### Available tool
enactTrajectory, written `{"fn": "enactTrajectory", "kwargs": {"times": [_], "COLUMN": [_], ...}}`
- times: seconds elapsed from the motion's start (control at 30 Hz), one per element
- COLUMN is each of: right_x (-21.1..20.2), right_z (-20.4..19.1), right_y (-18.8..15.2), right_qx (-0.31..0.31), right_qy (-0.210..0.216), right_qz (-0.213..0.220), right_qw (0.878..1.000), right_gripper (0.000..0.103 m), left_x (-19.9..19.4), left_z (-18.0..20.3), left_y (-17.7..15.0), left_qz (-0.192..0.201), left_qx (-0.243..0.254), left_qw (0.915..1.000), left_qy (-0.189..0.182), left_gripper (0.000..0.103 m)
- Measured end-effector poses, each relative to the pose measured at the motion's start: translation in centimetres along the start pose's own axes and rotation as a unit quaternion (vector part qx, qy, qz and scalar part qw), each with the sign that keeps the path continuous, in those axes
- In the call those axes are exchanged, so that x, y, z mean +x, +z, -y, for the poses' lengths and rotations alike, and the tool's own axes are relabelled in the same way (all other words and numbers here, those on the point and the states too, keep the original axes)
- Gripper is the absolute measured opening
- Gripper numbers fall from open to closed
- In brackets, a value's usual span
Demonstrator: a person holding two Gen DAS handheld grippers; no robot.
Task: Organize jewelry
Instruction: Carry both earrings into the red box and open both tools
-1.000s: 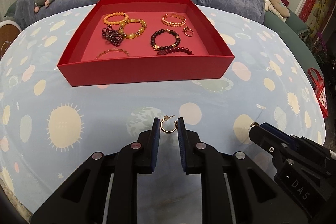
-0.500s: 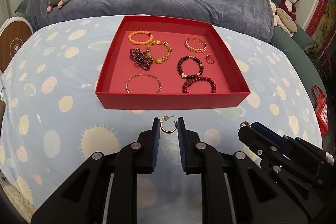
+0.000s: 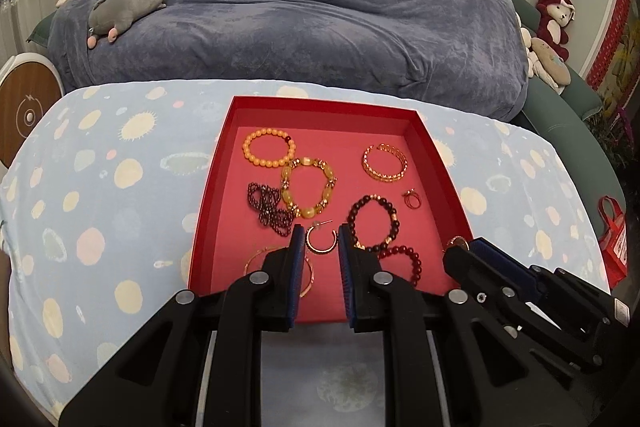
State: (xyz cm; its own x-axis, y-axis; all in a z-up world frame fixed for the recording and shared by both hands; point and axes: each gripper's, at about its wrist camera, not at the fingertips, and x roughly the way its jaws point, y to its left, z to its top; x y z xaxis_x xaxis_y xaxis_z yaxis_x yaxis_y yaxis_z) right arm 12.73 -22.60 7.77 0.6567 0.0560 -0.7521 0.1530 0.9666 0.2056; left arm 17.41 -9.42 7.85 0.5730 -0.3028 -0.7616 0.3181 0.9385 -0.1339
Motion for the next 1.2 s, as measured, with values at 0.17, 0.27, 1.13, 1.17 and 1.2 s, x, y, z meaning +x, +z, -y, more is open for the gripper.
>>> {"fn": "enactTrajectory", "kwargs": {"times": [0.17,0.27,1.13,1.17,1.2], "right_x": [2.3,3.7,10.6,10.7,10.7], "right_z": [0.7,1.0,1.2,1.2,1.1], "right_y": [1.6,2.2,2.3,2.2,2.2], "right_qx": [-0.005,-0.004,-0.011,-0.012,-0.012], "right_qy": [-0.006,-0.009,-0.024,-0.025,-0.029], "right_qz": [-0.003,-0.008,-0.047,-0.048,-0.047], "right_qw": [1.000,1.000,0.999,0.998,0.998], "right_gripper": [0.016,0.016,0.017,0.018,0.018], "left_x": [2.4,3.9,10.8,10.8,10.9], "left_z": [-0.1,-0.3,-2.5,-2.5,-2.6], "left_y": [1.7,2.3,2.0,2.0,1.9], "left_qz": [-0.002,-0.010,-0.057,-0.058,-0.059], "left_qx": [0.000,-0.002,-0.016,-0.018,-0.019], "left_qw": [1.0000,0.9999,0.9976,0.9975,0.9974], "left_qy": [0.006,0.008,0.036,0.037,0.036], "left_gripper": [0.017,0.017,0.017,0.017,0.017]}}
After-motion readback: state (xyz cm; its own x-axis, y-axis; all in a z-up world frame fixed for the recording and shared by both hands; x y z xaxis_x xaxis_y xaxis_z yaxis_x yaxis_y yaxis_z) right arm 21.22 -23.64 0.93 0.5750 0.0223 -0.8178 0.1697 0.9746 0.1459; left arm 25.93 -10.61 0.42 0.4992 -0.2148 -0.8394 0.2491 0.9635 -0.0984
